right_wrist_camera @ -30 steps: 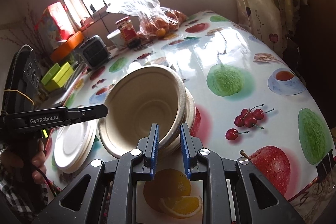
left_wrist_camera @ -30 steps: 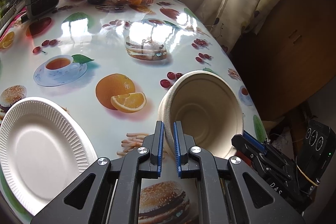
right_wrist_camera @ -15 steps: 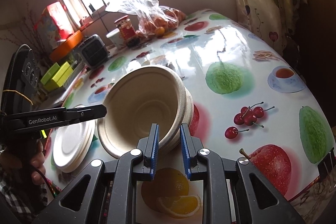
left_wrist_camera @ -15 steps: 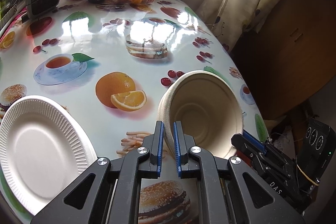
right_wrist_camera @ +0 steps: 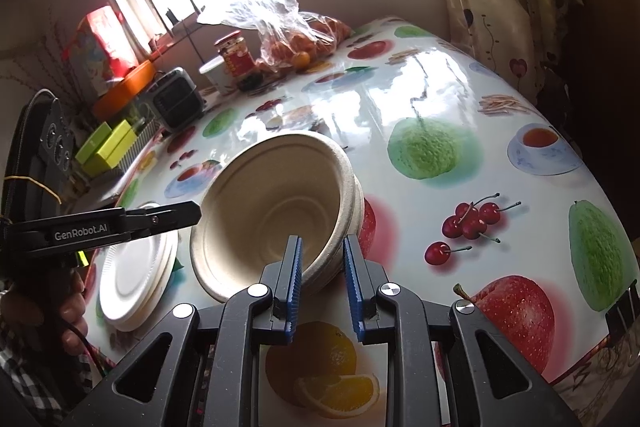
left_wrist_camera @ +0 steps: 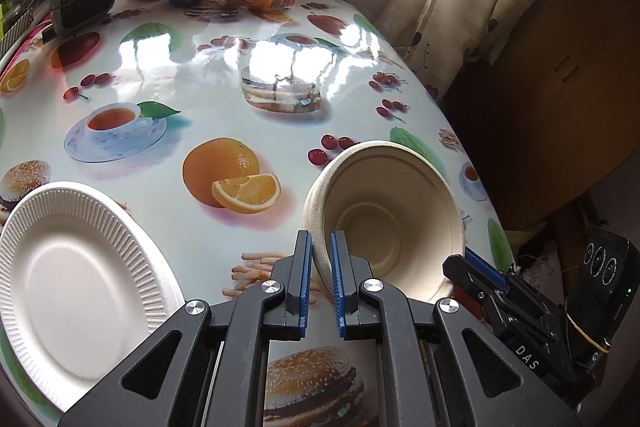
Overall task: Organize plates and bowls
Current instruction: 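Open the left gripper and release the bowl onto the stack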
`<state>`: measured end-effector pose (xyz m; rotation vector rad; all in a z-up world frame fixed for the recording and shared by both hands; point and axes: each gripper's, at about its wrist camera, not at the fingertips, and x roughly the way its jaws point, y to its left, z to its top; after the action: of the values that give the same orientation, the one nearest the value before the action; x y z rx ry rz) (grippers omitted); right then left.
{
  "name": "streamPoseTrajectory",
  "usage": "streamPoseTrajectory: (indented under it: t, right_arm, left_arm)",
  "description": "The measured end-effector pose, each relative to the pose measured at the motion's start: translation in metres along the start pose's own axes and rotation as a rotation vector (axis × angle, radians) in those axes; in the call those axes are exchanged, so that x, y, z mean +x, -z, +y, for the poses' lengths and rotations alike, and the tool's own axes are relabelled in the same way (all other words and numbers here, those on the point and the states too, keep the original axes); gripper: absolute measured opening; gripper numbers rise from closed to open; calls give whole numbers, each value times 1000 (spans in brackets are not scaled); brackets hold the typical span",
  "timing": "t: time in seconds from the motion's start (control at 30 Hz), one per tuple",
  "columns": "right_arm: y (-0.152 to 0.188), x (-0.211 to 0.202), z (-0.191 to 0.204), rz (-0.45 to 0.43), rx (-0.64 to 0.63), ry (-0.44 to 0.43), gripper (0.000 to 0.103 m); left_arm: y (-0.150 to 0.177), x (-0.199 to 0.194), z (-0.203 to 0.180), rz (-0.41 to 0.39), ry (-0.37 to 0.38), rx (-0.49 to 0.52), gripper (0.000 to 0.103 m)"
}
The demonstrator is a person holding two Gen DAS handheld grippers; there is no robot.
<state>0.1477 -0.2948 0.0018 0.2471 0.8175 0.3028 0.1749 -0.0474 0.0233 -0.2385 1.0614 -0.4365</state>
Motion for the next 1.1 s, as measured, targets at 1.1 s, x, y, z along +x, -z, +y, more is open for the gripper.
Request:
streamPoseTrajectory:
  t: [1.1]
  right_arm:
    - [16,-18,18,-67,-79,64,56]
  left_arm:
    - [31,-31,4,-144,-151,45,23]
